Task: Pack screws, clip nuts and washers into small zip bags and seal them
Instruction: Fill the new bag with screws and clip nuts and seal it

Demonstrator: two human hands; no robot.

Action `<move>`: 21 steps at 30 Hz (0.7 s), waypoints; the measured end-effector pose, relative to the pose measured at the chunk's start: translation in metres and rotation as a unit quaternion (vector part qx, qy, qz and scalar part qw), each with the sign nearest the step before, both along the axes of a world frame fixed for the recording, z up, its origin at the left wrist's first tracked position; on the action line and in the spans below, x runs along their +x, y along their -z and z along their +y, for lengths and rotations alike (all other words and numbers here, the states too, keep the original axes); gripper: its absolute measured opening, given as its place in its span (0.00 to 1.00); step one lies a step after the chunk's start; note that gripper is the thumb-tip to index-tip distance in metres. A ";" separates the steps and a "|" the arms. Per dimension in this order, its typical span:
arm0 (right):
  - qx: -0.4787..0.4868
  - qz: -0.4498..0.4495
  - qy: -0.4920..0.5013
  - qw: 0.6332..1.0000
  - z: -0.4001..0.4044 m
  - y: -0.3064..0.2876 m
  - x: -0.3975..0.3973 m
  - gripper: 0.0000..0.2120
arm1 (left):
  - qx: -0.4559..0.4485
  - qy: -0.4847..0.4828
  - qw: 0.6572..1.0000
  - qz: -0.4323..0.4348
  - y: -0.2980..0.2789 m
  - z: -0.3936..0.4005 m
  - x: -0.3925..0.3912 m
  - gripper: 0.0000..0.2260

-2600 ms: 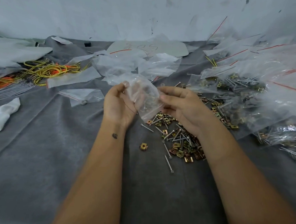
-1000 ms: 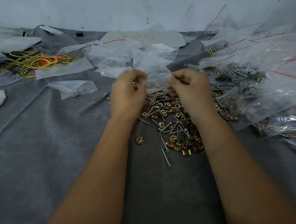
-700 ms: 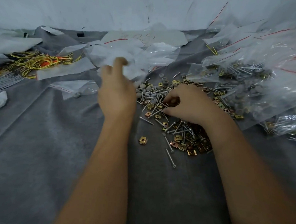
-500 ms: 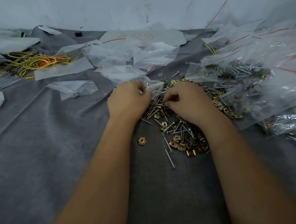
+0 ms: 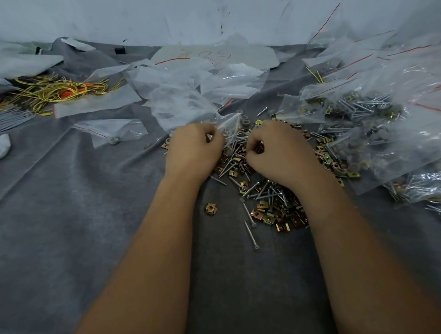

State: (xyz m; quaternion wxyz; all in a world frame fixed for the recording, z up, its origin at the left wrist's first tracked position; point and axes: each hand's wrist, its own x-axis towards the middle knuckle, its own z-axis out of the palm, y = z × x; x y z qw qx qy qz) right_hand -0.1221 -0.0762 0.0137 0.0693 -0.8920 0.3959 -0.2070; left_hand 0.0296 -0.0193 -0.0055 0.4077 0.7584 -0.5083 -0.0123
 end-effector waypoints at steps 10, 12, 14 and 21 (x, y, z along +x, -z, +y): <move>-0.034 0.060 -0.001 0.998 0.002 -0.001 0.000 0.08 | 0.007 -0.001 0.999 -0.033 0.000 -0.006 -0.005 0.08; -0.046 0.070 -0.005 0.997 0.001 0.000 0.002 0.07 | 0.002 -0.003 1.000 -0.026 0.000 -0.008 -0.005 0.06; -0.049 0.041 -0.002 0.998 0.001 0.002 0.004 0.06 | -0.002 -0.006 1.000 -0.016 0.001 -0.008 -0.005 0.04; -0.063 -0.137 0.018 0.988 0.004 0.000 0.002 0.02 | -0.019 0.014 0.999 -0.038 0.001 -0.007 -0.007 0.03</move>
